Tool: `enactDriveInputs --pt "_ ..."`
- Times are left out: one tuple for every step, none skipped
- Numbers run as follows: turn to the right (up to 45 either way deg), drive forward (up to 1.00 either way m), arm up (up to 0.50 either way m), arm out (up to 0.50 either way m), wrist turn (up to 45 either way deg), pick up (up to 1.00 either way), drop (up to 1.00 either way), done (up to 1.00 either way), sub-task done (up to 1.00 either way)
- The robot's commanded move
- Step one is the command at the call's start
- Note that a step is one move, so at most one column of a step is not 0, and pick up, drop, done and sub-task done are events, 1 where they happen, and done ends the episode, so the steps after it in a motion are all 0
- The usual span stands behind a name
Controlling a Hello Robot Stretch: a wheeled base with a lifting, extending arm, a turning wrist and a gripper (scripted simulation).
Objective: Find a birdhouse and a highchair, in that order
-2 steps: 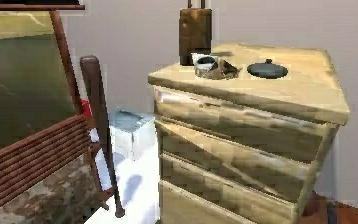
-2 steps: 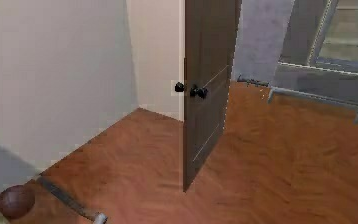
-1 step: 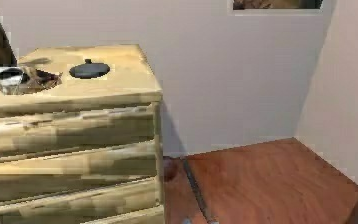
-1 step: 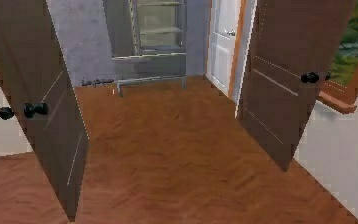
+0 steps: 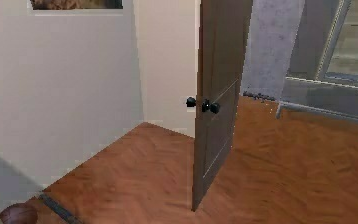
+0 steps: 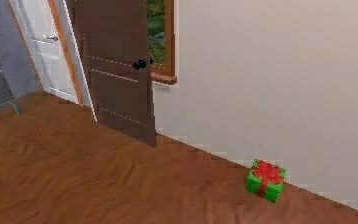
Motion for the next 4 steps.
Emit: enactDriveInputs --pt "24.0 0.00 0.00 0.00 0.0 0.00 0.00 0.00 0.00" --pt "0.0 1.00 0.00 0.00 0.0 0.00 0.00 0.00 0.00" --pt "0.0 1.00 0.00 0.00 0.0 0.00 0.00 0.00 0.00" --pt "3.0 0.00 0.00 0.00 0.0 0.00 0.00 0.00 0.00"
